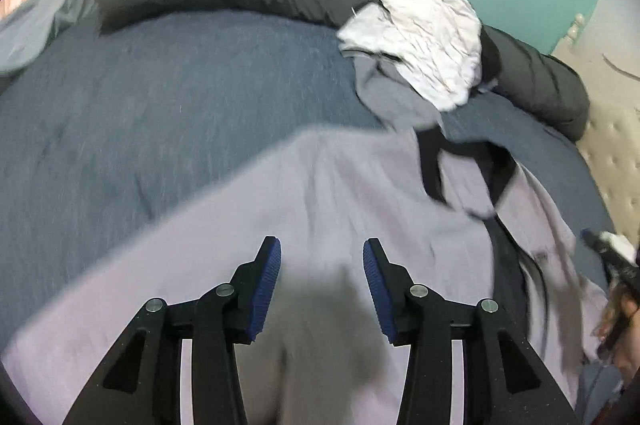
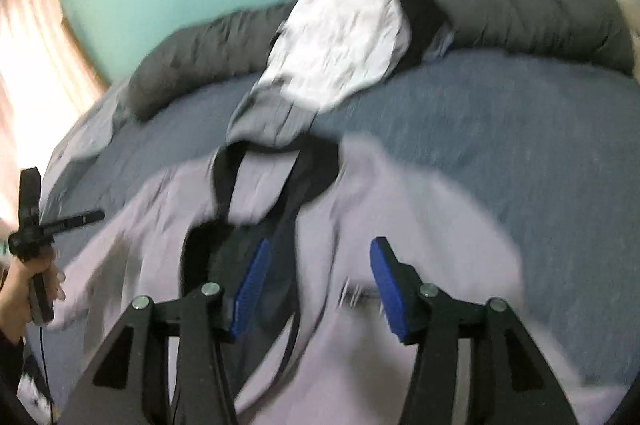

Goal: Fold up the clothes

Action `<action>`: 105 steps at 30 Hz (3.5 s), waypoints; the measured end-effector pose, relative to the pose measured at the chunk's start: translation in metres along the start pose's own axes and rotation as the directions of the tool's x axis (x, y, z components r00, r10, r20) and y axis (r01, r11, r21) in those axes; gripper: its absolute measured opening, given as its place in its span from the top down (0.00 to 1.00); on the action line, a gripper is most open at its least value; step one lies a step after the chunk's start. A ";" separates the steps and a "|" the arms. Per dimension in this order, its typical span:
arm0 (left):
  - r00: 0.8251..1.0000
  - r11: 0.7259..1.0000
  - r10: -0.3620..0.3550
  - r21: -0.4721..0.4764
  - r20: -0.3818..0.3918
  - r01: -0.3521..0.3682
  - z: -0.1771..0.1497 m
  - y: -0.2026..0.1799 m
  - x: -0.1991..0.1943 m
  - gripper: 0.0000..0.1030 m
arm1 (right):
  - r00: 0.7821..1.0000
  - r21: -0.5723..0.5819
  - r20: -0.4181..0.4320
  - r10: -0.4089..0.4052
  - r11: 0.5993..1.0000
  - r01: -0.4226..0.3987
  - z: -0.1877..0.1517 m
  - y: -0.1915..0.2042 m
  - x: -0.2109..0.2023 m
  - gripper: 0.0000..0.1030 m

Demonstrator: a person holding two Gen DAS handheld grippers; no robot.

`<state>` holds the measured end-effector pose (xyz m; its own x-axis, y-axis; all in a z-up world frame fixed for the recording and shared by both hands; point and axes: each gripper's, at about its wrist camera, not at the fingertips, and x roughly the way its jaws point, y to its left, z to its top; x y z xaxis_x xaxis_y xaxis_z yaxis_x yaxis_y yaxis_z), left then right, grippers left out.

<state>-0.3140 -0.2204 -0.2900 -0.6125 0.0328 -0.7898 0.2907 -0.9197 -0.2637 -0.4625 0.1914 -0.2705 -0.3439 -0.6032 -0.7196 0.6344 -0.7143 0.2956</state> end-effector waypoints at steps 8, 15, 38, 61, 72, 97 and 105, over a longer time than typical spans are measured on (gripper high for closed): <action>0.997 0.998 -0.061 -0.025 -0.039 0.060 -0.099 -0.010 -0.029 0.52 | 0.991 0.014 -0.130 0.014 1.000 -0.012 -0.048 0.027 0.008 0.48; 0.992 0.992 -0.108 -0.068 -0.062 0.104 -0.151 0.000 -0.028 0.51 | 0.982 0.017 -0.183 -0.053 0.998 0.057 -0.061 0.034 0.035 0.48; 0.988 0.987 -0.153 -0.048 -0.024 0.152 -0.159 0.003 -0.036 0.48 | 0.997 0.007 -0.010 0.082 0.997 -0.082 -0.042 0.064 0.039 0.97; 0.986 0.984 -0.166 -0.067 -0.023 0.164 -0.159 0.007 -0.037 0.47 | 0.960 -0.044 -0.274 0.055 0.997 -0.070 -0.054 0.105 0.115 0.94; 0.986 0.984 -0.164 -0.072 -0.020 0.163 -0.159 0.007 -0.037 0.46 | 0.977 0.014 -0.170 0.127 0.992 -0.126 -0.036 0.100 0.097 0.86; 0.985 0.983 -0.169 -0.077 -0.018 0.167 -0.159 0.011 -0.036 0.44 | 0.976 0.072 -0.195 0.096 0.994 -0.083 0.016 0.115 0.158 0.91; 0.986 0.984 -0.166 -0.074 -0.022 0.164 -0.161 0.009 -0.037 0.43 | 0.987 -0.104 -0.138 -0.078 0.992 0.064 0.011 0.125 0.158 0.96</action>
<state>-0.1706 -0.1673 -0.3523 -0.6357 0.1941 -0.7471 0.2395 -0.8705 -0.4299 -0.4450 0.0029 -0.3408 -0.2934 -0.4908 -0.8204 0.6800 -0.7104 0.1817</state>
